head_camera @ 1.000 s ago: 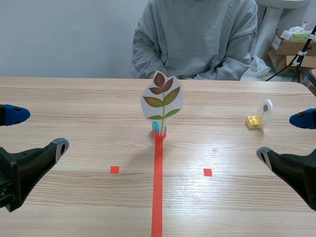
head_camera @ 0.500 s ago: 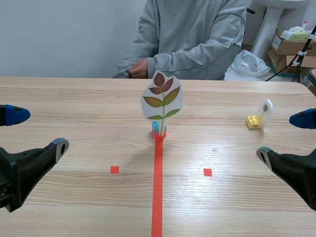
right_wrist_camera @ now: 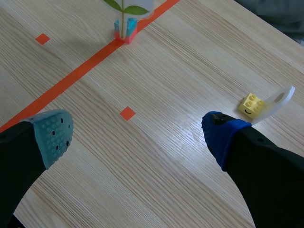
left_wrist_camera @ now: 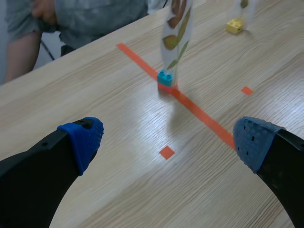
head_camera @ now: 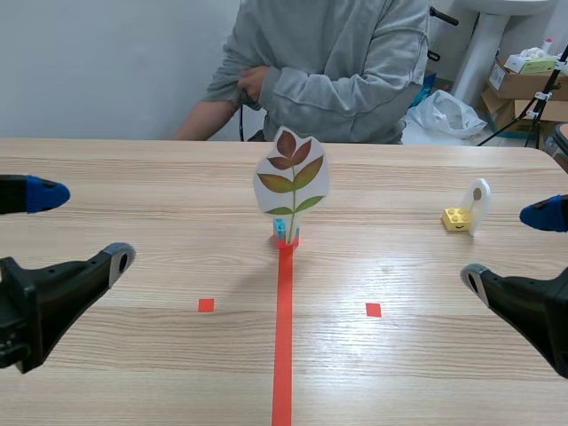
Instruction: Do the leaf sorting experiment
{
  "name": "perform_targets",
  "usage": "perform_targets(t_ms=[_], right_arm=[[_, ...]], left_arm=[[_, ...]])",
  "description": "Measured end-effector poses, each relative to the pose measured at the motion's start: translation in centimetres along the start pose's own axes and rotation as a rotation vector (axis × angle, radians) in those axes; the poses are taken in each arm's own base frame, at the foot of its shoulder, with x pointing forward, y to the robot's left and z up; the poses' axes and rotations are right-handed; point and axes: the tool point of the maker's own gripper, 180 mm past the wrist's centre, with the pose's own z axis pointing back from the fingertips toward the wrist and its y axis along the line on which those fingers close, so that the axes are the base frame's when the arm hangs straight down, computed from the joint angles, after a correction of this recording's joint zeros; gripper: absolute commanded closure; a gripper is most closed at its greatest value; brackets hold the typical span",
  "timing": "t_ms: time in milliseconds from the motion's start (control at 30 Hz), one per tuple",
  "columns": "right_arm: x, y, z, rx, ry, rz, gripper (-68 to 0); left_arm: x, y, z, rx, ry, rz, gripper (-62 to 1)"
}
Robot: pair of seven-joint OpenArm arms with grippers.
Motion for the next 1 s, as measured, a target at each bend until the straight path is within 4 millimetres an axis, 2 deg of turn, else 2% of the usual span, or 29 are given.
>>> perform_targets(t_ms=[67,167,567,800,900,1000], right_arm=[[0.0,0.0,0.0,0.0,0.0,0.0,-54.9],[0.0,0.0,0.0,0.0,0.0,0.0,-54.9],[0.0,0.0,0.0,-0.001,0.001,-0.001,-54.9],[0.0,0.0,0.0,0.0,0.001,0.0,-54.9],[0.0,0.0,0.0,0.0,0.001,-0.001,-54.9],[0.0,0.0,0.0,0.0,0.001,-0.001,-54.9]], left_arm=[[0.3,0.3,-0.8,-0.021,-0.007,-0.026,-58.5],[-0.4,1.0,-2.1,-0.044,0.004,-0.043,-58.5],[-5.2,0.7,-9.4,-0.201,0.104,-0.02,-58.5],[-5.1,3.3,-14.1,-0.158,0.095,0.025,-58.5],[-4.9,3.0,-15.9,-0.167,0.088,0.049,-58.5],[-4.8,1.4,-17.4,-0.199,0.087,0.074,-58.5]])
